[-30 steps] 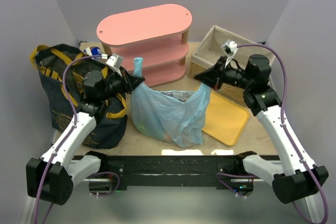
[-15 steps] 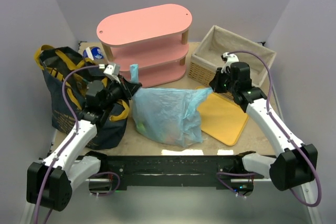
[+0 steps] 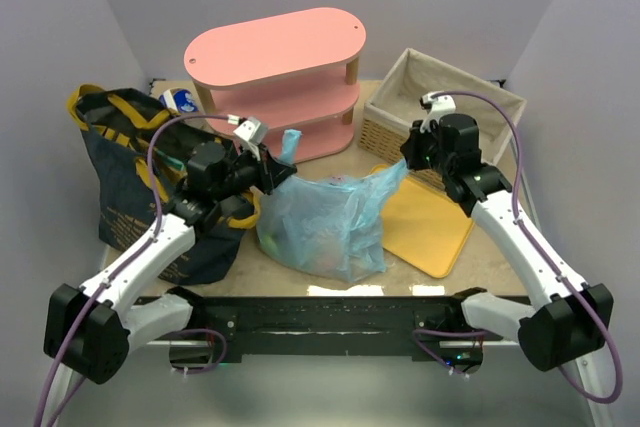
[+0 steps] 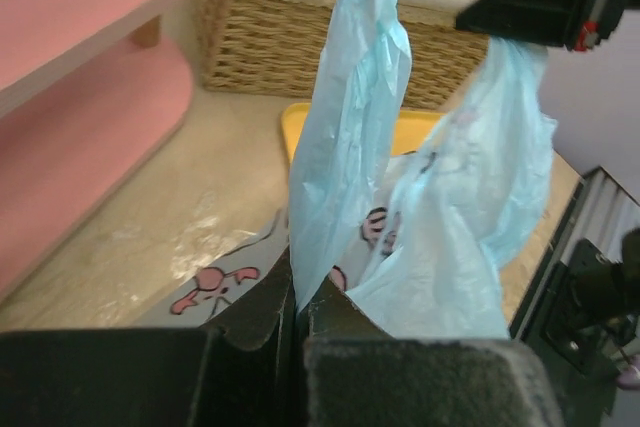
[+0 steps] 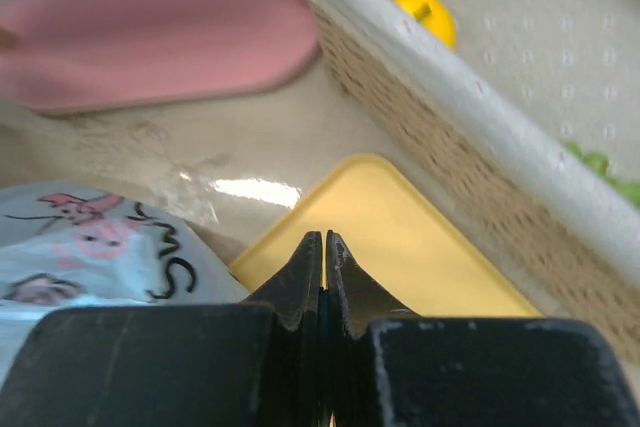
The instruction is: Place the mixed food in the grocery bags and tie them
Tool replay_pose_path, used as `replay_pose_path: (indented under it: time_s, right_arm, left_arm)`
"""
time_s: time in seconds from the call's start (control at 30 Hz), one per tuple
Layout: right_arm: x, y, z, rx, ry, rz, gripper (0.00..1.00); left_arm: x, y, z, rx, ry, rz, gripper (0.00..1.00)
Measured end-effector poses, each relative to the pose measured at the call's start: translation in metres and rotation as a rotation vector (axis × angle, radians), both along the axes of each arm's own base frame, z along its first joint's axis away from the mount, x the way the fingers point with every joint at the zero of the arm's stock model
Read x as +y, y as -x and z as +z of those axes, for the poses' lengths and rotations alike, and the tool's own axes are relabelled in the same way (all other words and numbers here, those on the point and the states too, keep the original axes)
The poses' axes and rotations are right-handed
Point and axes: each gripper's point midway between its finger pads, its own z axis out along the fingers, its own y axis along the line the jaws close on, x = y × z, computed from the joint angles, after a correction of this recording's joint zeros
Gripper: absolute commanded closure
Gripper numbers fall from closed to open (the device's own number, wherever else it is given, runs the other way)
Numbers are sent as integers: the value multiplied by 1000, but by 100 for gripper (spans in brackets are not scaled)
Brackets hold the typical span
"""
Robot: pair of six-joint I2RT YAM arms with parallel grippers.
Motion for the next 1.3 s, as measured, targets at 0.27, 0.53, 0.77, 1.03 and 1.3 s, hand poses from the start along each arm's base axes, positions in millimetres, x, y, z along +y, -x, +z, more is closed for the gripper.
replay_pose_path:
  time_s: [0.27,0.53,0.77,1.03,1.3]
  right_arm:
    - [92,16,97,-285,-128,350,100]
    - [156,56,127,-396,-281,715,100]
    - [195,84,124,-383,-361,956,100]
    - [219,72,96,-252,-439,1015,100]
    - [222,70,116,-288,-486,1008,100]
  left_arm:
    - [-33,6,20,6,-46,-222,100]
    - [-52,6,8,95,-112,-367,100]
    - [-60,17,-3,144,-138,-450,100]
    - [-61,27,1,88,-140,-528,62]
    - [-53,41,9,0,-157,-545,32]
